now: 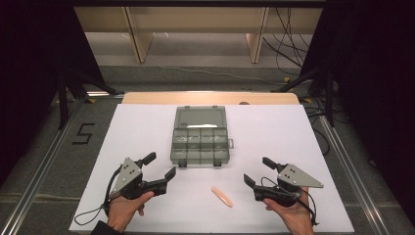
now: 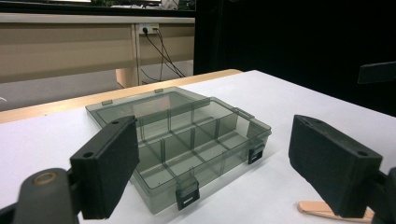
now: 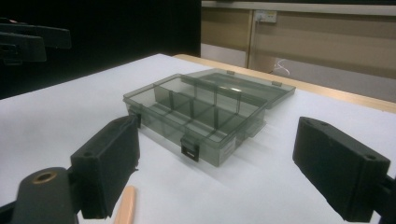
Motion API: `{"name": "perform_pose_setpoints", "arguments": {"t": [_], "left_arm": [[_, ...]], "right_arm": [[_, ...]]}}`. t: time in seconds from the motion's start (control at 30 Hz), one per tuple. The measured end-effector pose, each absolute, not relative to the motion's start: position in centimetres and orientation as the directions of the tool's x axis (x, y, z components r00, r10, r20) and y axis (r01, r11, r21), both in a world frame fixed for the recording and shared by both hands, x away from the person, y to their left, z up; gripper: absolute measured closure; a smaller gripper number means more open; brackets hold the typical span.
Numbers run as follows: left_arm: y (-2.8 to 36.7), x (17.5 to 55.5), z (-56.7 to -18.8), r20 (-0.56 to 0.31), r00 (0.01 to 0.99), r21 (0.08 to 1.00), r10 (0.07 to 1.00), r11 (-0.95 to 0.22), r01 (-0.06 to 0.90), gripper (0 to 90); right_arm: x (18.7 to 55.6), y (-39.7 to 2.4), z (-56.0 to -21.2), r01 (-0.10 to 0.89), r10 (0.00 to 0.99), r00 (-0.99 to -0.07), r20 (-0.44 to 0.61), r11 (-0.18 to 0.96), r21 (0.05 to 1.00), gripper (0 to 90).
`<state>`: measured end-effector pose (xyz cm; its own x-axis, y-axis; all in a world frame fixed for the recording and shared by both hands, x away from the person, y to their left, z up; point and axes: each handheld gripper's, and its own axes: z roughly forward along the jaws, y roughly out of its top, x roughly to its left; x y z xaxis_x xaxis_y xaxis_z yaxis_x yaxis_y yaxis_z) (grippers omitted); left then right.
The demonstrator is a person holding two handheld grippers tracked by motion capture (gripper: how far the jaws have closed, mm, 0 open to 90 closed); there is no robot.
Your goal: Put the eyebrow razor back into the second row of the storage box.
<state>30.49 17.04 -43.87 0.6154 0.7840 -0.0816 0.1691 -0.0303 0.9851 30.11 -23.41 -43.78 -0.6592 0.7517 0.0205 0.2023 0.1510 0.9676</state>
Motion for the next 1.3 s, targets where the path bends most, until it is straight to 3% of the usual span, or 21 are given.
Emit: {"name": "perform_pose_setpoints", "arguments": {"t": [0.5, 0.9, 1.07, 1.3], "left_arm": [[17.1, 30.5, -43.9, -0.078, 0.616, 0.984, 0.784, -0.036, 0.172, 15.9], [17.1, 30.6, -43.9, -0.077, 0.615, 0.985, 0.785, -0.037, 0.17, 15.9], [17.1, 30.6, -43.9, -0.082, 0.613, 0.984, 0.786, -0.032, 0.173, 15.9], [17.1, 30.6, -43.9, -0.082, 0.612, 0.984, 0.786, -0.032, 0.173, 15.9]], "right_arm": [[30.2, -23.1, -44.0, 0.246, 0.734, -0.677, 0.044, 0.169, 0.954, 15.8], [30.7, -22.3, -44.2, 0.283, 0.704, -0.71, 0.023, 0.255, 0.925, 16.2], [31.2, -21.5, -43.6, 0.341, 0.672, -0.741, 0.018, 0.352, 0.871, 17.2], [32.2, -20.0, -42.9, 0.349, 0.62, -0.784, -0.026, 0.475, 0.808, 18.6]]}}
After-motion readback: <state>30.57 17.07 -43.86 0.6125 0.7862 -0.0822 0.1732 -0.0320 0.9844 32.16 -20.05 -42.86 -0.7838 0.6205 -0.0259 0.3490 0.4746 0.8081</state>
